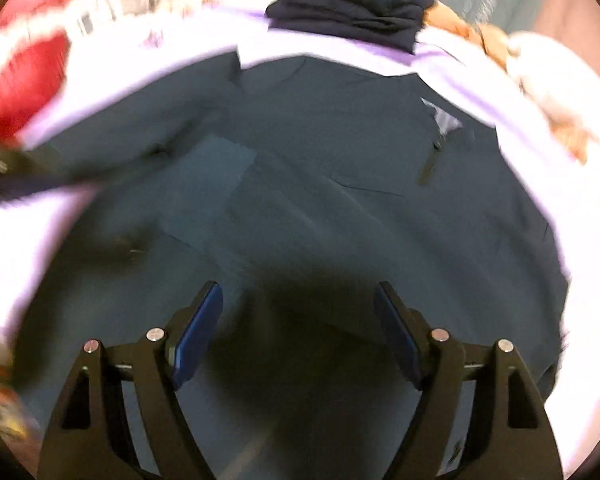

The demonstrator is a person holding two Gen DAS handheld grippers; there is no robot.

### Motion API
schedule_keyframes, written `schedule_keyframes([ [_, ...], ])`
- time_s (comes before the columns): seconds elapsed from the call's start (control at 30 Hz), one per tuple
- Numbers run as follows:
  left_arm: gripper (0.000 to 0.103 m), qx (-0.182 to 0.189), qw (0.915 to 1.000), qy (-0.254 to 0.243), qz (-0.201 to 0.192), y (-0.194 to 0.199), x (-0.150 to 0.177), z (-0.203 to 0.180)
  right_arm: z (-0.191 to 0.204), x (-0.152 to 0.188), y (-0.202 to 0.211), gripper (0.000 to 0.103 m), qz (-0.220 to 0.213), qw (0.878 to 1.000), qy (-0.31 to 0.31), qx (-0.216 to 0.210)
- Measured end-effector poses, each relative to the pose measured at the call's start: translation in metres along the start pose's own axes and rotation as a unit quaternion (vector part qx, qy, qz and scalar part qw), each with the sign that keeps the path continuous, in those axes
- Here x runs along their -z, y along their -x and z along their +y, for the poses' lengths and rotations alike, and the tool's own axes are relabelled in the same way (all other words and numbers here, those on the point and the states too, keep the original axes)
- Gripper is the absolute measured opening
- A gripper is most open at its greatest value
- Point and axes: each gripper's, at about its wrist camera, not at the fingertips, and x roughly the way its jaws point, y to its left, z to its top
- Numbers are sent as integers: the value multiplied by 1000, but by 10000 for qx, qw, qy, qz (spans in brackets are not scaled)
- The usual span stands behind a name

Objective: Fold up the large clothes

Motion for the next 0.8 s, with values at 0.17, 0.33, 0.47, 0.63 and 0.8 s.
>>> schedule_keyframes([
  [0.17,102,469,9987,-66,206,-34,-8,-26,-136,25,46,79,-737,9819,-1743,41],
  [0.33,100,880,9956,134,307,-67,-22,-39,-277,79,36,73,-826,9294,-3529,703],
  [0.47,79,899,9944,437,340,-87,-34,-33,-324,97,12,73,-930,8989,-4227,686],
  [0.63,19,1045,9905,656,600,-115,-42,-24,-355,97,-26,73,-1054,8720,-4770,320],
  [0.8,4,810,9947,268,568,-118,-47,-34,-333,85,-31,14,-793,8922,-4424,440],
])
